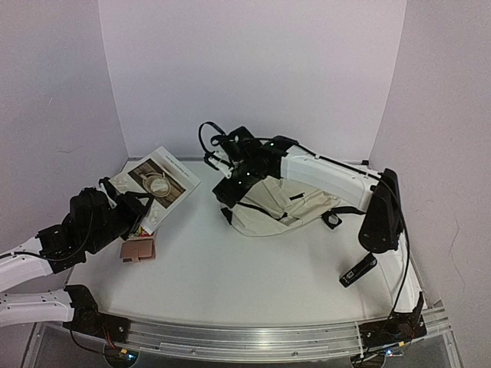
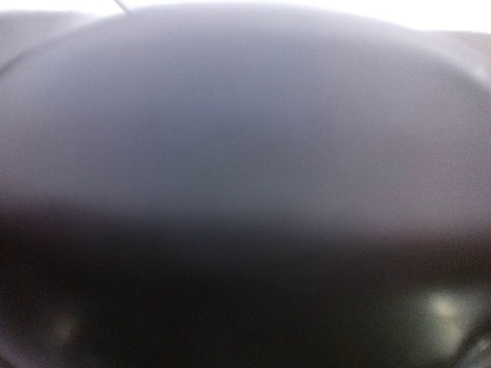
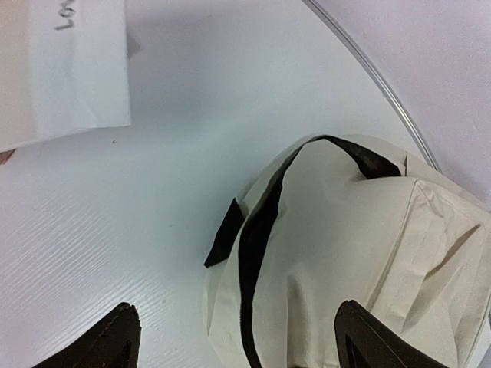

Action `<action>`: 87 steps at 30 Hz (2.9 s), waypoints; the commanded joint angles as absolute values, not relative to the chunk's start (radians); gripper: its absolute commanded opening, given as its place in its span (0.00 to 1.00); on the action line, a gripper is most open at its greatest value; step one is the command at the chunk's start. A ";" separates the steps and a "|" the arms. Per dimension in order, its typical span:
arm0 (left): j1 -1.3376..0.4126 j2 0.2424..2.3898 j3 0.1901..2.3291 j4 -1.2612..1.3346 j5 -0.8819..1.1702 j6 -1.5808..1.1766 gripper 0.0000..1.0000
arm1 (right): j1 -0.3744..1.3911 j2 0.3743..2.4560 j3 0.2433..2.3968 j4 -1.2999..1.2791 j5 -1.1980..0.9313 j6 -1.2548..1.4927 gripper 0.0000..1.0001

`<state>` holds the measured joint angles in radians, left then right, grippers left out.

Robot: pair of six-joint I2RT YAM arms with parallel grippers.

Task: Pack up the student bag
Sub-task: Pick up the book from the center of the board, then place the book in the student bag.

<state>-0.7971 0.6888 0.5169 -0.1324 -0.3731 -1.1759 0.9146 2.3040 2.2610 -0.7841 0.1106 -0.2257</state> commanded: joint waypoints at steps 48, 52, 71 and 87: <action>-0.790 0.638 0.419 -0.100 -0.368 -1.218 0.00 | 0.964 2.322 2.107 -0.847 0.436 -0.366 0.72; -0.790 0.629 0.429 -0.107 -0.373 -1.203 0.00 | 0.956 2.341 2.118 -0.846 0.504 -0.398 0.69; -0.791 0.629 0.381 -0.035 -0.334 -1.205 0.00 | 0.892 2.245 2.228 -0.853 0.446 -0.395 0.00; -0.791 1.064 0.374 0.622 0.150 -1.156 0.00 | 0.836 2.094 2.340 -0.854 0.113 -0.299 0.00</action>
